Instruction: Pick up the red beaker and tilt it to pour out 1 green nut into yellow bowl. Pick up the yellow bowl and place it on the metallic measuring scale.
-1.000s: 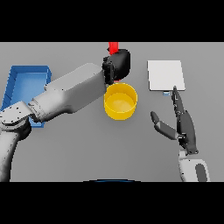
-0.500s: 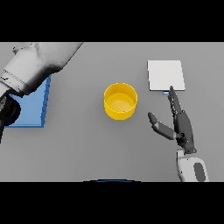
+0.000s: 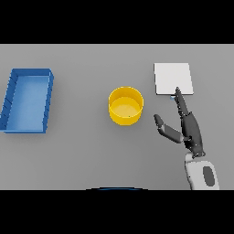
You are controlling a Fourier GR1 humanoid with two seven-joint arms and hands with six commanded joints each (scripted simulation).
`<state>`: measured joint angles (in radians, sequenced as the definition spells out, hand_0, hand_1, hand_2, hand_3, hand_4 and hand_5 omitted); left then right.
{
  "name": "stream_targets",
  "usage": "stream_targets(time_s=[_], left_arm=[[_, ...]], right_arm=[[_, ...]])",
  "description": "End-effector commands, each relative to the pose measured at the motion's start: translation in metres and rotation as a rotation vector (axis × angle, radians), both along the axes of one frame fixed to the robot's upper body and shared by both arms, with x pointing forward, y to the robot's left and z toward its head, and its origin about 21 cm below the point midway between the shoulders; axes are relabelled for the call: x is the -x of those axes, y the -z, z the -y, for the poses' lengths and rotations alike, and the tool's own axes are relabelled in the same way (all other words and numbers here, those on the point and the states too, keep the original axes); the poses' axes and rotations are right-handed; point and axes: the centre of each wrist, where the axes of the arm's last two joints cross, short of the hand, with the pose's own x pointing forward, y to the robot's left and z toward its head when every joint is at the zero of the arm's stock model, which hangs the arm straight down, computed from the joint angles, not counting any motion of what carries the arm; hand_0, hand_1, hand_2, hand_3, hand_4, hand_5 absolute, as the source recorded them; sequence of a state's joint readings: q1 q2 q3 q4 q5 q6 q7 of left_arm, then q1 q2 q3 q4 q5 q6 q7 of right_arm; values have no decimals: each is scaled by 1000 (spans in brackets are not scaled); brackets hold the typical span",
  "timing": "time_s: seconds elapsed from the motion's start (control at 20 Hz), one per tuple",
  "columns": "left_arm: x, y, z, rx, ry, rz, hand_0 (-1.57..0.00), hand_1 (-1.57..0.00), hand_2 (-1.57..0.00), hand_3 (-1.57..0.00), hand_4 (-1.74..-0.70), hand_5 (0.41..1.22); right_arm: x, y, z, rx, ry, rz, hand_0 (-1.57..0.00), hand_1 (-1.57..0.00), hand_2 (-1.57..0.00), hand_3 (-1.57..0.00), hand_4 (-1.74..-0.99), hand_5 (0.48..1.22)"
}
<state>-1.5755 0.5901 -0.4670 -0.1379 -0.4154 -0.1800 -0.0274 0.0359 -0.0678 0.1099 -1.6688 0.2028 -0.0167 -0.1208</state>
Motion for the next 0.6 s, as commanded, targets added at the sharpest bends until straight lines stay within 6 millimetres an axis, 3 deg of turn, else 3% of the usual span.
stream_targets(time_s=[0.0, 0.15, 0.3, 0.55], left_arm=[[-1, 18, -12, 62, -68, -15, -1571, -1571, -1571, -1554, -1740, 1221], [3, 65, -40, 202, -229, -5, -1571, -1571, -1571, -1562, -1740, 1221], [10, 98, -65, 366, -380, -22, -1571, -1571, -1571, -1567, -1741, 1221], [35, 172, -89, 514, -487, -62, -1571, -1571, -1571, -1570, -1741, 1221]], right_arm=[[1, 2, 1, 6, -6, 3, 1, 1, 1, 1, -1132, 614], [2, 4, 5, 9, -9, -10, 1, 1, 1, 1, -1142, 628], [1, 1, 3, 9, -31, 3, 1, 1, 1, 1, -1138, 648], [5, 4, 1, -4, -35, 11, 1, 1, 1, 1, -1141, 673]])
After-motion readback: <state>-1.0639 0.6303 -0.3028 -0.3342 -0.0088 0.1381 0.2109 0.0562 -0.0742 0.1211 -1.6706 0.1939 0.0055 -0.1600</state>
